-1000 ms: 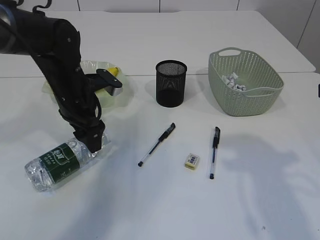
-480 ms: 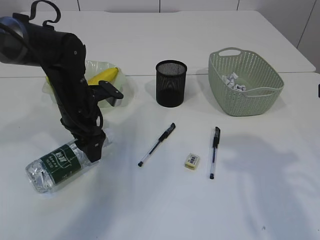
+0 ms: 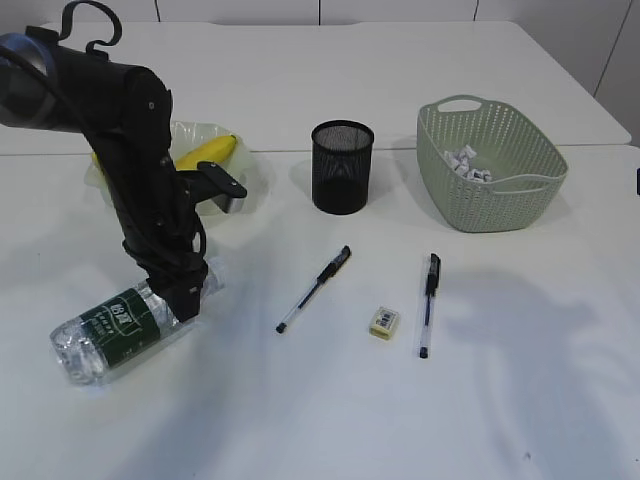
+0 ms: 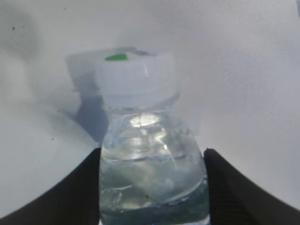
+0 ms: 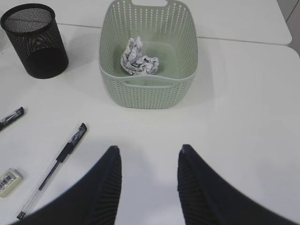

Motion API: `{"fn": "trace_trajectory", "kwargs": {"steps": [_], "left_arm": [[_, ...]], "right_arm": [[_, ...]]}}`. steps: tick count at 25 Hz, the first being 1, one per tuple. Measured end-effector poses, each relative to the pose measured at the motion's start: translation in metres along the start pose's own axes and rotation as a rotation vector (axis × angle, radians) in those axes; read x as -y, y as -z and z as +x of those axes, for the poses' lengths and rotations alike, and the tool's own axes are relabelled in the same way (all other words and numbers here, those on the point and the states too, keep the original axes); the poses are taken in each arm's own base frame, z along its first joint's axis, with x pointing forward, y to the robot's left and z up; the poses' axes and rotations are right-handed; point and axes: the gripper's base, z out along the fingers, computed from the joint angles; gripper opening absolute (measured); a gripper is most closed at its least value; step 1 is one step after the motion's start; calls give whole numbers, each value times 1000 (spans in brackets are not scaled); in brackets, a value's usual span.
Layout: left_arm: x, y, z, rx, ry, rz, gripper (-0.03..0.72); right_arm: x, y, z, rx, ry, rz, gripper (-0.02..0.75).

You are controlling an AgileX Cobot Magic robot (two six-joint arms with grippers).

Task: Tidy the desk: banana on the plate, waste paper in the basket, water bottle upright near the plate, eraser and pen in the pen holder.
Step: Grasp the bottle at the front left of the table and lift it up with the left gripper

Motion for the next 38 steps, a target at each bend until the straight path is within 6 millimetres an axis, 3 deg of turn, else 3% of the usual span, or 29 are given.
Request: {"fn": "trace_trajectory", "kwargs": {"steps": [26, 38], "left_arm": [[-1, 1, -3, 36, 3, -15, 389], [-2, 18, -21, 262, 69, -42, 381]], "right_arm": [[0, 0, 0, 0, 0, 0, 302], [0, 0, 0, 0, 0, 0, 302]]}}
